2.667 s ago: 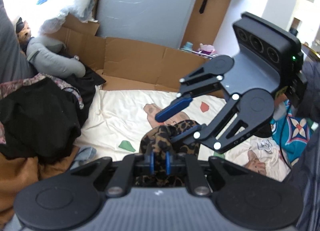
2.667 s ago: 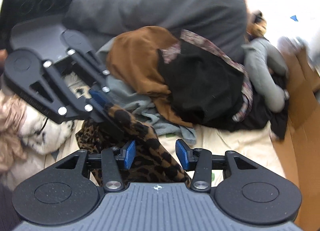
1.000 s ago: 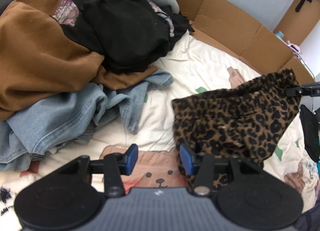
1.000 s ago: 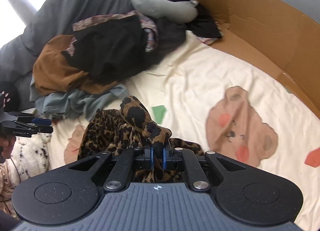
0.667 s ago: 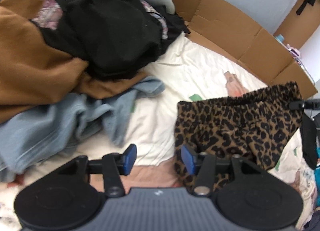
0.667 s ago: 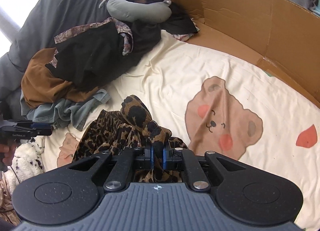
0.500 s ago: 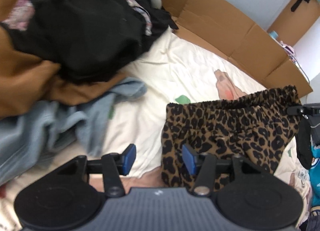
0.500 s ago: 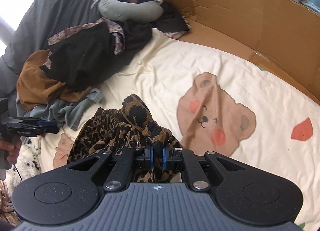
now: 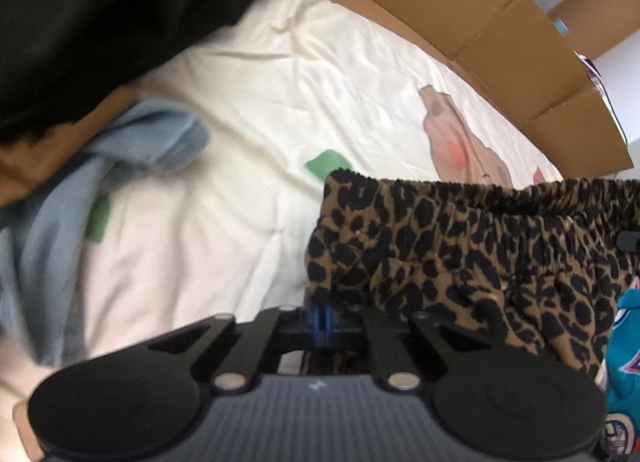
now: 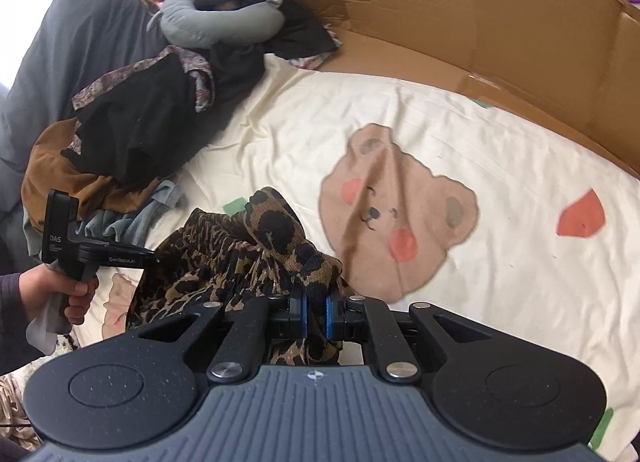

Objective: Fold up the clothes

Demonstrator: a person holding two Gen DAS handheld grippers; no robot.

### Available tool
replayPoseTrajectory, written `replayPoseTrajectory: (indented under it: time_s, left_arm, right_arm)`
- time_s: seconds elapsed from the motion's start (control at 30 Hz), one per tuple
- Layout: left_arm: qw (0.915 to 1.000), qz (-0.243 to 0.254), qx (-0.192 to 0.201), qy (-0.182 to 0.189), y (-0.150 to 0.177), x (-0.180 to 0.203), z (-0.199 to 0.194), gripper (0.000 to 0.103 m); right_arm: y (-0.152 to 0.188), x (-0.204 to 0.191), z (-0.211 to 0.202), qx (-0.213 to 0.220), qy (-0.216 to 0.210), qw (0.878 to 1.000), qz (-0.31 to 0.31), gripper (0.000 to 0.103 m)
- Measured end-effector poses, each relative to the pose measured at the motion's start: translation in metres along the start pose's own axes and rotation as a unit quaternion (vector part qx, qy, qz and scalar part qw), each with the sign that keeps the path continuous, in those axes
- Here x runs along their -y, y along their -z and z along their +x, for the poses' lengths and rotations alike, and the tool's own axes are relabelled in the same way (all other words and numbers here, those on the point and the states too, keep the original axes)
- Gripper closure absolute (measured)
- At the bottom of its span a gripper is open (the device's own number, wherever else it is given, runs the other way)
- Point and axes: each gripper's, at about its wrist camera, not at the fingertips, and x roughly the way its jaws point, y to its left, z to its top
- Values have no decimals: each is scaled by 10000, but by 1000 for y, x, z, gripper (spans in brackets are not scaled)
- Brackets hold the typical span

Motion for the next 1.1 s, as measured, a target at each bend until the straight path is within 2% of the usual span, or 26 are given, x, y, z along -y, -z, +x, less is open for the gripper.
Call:
replayPoseTrajectory:
  time_s: [0.27, 0.53, 0.73, 0.9, 1.1]
  left_arm:
    - [9978, 560, 297, 205, -29, 47, -9, 100]
    - [9907, 1126, 534, 541, -62, 107, -41, 101]
    - [9865, 1357, 653, 647, -64, 135, -80, 101]
    - [9831, 1480, 819, 694, -52, 149, -121, 101]
    - [9768, 1614, 1159, 800, -31, 164, -186, 101]
  right_arm:
    - [13, 39, -25, 150, 308, 9984, 448, 96]
    - [23, 56, -83, 542, 524, 9945, 732, 96]
    - [32, 45, -132, 770, 532, 9919, 853, 96]
    - [34, 18, -166, 805, 543, 9923, 773, 96]
    - [30, -20, -208, 1037, 246, 9935, 404, 96]
